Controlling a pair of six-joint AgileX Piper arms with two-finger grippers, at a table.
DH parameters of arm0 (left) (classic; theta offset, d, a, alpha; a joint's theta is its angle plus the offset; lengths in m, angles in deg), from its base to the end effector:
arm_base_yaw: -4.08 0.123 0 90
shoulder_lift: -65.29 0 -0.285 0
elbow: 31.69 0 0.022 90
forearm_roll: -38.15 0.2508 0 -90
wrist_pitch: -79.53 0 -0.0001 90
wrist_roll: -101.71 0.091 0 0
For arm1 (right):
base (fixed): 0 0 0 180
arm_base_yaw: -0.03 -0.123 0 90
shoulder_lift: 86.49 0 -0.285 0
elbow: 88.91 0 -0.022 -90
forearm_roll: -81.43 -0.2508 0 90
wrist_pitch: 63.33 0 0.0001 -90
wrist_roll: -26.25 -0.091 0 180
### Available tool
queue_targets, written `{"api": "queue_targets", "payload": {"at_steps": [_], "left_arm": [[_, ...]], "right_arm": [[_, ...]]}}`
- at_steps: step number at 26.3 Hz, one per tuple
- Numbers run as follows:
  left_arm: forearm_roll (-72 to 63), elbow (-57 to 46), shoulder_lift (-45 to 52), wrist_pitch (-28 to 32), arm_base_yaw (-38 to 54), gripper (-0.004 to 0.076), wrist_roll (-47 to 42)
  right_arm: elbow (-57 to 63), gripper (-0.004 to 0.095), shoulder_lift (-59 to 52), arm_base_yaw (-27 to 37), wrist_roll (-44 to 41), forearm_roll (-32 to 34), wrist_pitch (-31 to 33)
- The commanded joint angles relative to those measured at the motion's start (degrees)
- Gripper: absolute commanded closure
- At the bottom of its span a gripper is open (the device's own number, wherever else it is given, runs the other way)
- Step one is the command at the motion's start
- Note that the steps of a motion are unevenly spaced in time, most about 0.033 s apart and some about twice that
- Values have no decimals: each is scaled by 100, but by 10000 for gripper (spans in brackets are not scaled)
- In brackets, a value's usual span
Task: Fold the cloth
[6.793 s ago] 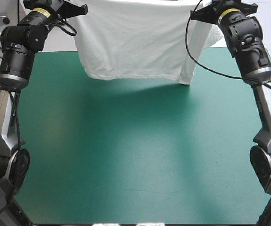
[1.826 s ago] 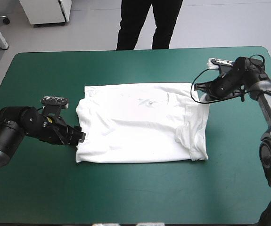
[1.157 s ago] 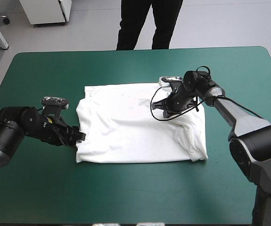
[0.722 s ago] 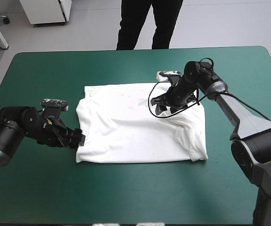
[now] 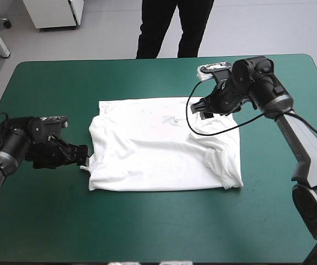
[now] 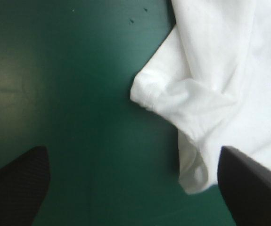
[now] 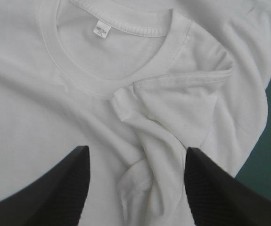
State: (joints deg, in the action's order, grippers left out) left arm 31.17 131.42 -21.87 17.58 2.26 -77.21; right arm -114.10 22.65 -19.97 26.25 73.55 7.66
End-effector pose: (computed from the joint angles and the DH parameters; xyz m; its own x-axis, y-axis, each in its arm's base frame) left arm 0.2561 -0.0179 0.2804 -0.9706 -0.0076 -0.2407 0.0203 0.9933 -0.1134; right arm 0.3520 0.1407 0.3589 -0.8668 -0.2680 -0.4205 -0.3524 0.9259 0.1363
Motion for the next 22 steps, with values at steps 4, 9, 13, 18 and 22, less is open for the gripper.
{"api": "queue_targets", "payload": {"at_steps": [4, 9, 13, 18, 22], "left_arm": [[-322, 181, -466, 531, 10, 31, 30], [-317, 181, -906, 663, 10, 34, 30], [-219, 181, -1140, 785, 10, 76, 30], [-190, 167, -1366, 773, -15, 269, 30], [-443, 13, -1466, 835, -339, 493, 156]], "right_arm": [[-175, 355, -324, 21, 0, -5, 44], [-175, 355, -324, 21, 0, -5, 44], [-175, 355, -324, 21, 0, -5, 44], [-175, 355, -324, 21, 0, -5, 44], [-175, 355, -324, 21, 0, 8, 44]]}}
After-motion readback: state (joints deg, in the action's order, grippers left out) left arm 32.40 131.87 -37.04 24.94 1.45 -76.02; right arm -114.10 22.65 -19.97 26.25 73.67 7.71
